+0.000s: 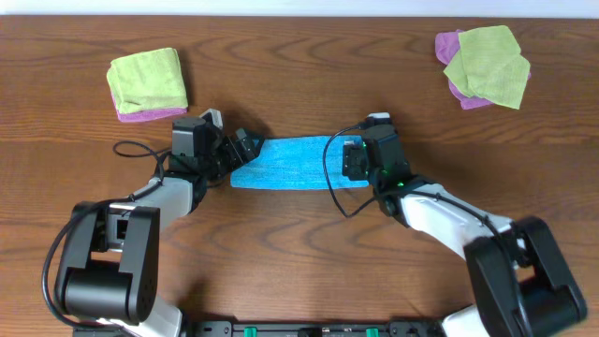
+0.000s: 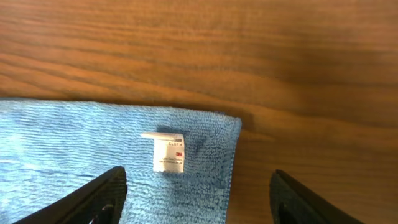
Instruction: Fold the cloth
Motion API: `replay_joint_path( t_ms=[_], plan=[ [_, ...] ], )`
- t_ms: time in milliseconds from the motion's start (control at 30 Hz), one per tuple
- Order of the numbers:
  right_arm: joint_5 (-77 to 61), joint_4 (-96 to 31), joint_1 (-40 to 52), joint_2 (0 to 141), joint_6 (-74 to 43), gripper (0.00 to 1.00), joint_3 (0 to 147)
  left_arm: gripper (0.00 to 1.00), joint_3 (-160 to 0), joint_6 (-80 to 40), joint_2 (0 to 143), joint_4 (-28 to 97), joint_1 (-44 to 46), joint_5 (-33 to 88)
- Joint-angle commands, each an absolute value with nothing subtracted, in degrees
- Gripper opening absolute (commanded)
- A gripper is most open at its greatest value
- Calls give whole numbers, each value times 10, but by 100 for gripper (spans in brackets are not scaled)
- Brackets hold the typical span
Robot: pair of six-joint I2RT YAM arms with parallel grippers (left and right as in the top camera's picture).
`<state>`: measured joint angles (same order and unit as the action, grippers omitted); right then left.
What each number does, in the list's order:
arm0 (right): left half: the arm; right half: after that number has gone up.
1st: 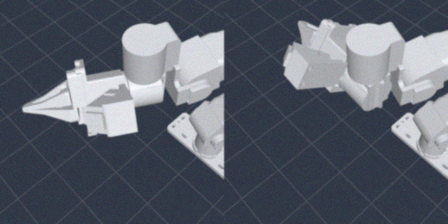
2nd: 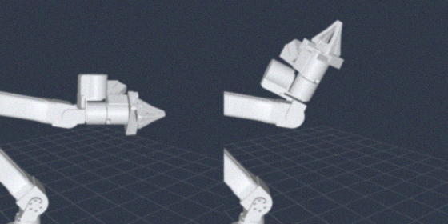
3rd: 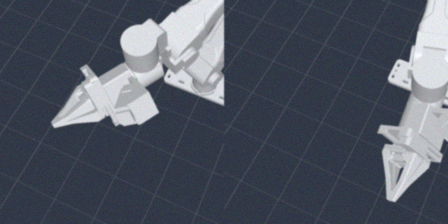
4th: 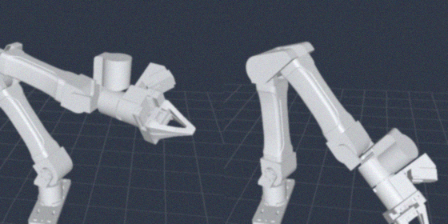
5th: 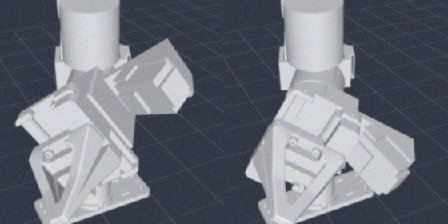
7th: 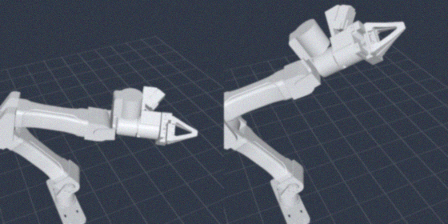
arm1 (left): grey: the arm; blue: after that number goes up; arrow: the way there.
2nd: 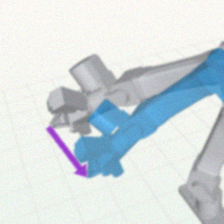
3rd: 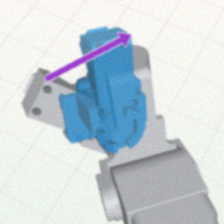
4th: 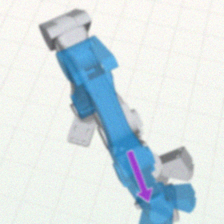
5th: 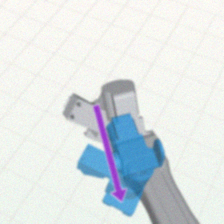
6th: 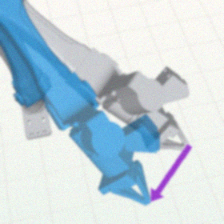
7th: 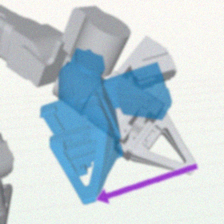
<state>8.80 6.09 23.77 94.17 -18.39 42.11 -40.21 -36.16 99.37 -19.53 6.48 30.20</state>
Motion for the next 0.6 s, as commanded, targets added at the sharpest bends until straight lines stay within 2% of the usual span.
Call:
replay_joint_path(
  t_ms=[0,167,333,400,433,467,533,567],
  plan=[
    [97,38,233,902,-198,76,431,95,-415,-343,964,-194,63,303],
    [97,-23,233,855,-233,83,431,95,-416,-320,917,-145,54,299],
    [66,-94,233,796,-284,99,431,95,-416,-313,873,-90,41,307],
    [37,-110,233,773,-298,99,431,95,-417,-319,866,-90,42,325],
    [23,-116,233,763,-312,99,431,100,-418,-327,865,-90,43,336],
    [9,-120,233,755,-325,99,431,81,-419,-333,865,-90,46,344],
    [-35,-123,233,738,-357,99,431,19,-419,-352,865,-90,55,346],
    [-49,-123,233,734,-372,99,431,6,-419,-357,865,-90,61,345]
  ],
)
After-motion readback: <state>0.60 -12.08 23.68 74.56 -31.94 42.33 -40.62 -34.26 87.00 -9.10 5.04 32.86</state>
